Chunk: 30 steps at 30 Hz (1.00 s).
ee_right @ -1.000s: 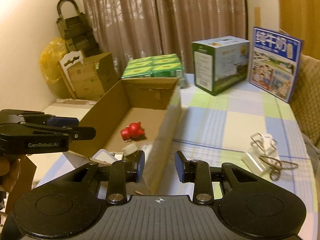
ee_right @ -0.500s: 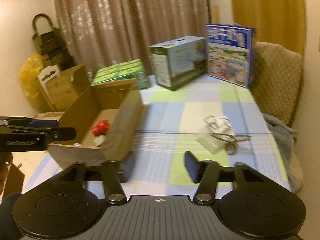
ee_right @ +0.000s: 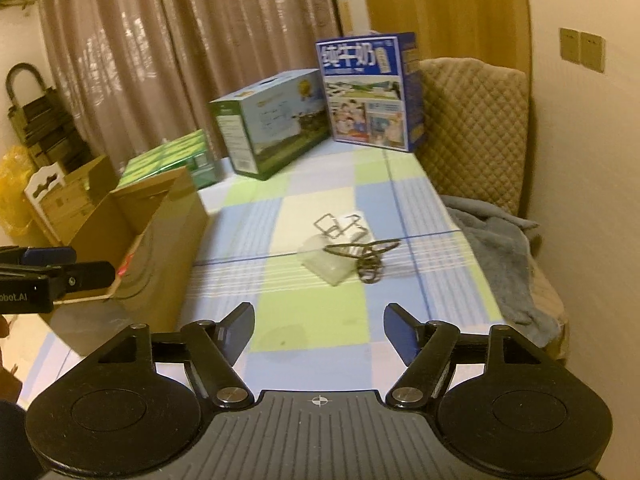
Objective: Organize rigid objects
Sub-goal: 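Withdraw both tools from the box toward the cup and hair clip, then grasp the woven hair clip with the right tool while the left tool grasps the clear cup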
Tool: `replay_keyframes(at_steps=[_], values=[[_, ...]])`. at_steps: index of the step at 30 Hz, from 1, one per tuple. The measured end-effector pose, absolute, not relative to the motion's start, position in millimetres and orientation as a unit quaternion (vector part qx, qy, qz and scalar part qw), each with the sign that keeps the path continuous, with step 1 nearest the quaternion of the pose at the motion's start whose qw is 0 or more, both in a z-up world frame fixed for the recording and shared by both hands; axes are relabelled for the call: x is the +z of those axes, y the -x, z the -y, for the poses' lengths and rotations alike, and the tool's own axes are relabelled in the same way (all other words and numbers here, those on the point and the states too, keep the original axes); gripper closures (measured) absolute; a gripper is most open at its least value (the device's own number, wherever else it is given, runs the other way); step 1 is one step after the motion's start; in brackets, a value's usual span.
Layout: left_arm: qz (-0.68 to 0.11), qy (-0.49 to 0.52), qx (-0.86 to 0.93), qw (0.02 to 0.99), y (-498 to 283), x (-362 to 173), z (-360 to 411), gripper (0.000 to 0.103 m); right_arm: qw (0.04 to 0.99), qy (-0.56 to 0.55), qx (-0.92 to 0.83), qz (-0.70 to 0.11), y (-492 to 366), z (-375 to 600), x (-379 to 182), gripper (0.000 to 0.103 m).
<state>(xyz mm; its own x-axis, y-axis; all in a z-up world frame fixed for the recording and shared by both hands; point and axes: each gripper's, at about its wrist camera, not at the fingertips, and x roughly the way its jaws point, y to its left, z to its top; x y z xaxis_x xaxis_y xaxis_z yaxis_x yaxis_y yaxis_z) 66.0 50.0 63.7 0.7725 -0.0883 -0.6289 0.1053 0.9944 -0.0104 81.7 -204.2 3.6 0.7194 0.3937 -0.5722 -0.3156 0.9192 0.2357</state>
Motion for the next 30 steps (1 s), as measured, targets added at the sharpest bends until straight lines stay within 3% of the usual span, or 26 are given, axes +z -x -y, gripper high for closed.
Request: replay_keyframes(at_steps=[27, 30], values=[[-0.38, -0.04, -0.051, 0.923, -188, -30, -6, 0.017, 0.919, -0.031, 0.185, -0.347, -212, 207, -79, 0.034], [-0.382, -0.038, -0.046, 0.922, -201, -40, -6, 0.017, 0.917, -0.02, 0.193, -0.349, -227, 195, -94, 0.041]])
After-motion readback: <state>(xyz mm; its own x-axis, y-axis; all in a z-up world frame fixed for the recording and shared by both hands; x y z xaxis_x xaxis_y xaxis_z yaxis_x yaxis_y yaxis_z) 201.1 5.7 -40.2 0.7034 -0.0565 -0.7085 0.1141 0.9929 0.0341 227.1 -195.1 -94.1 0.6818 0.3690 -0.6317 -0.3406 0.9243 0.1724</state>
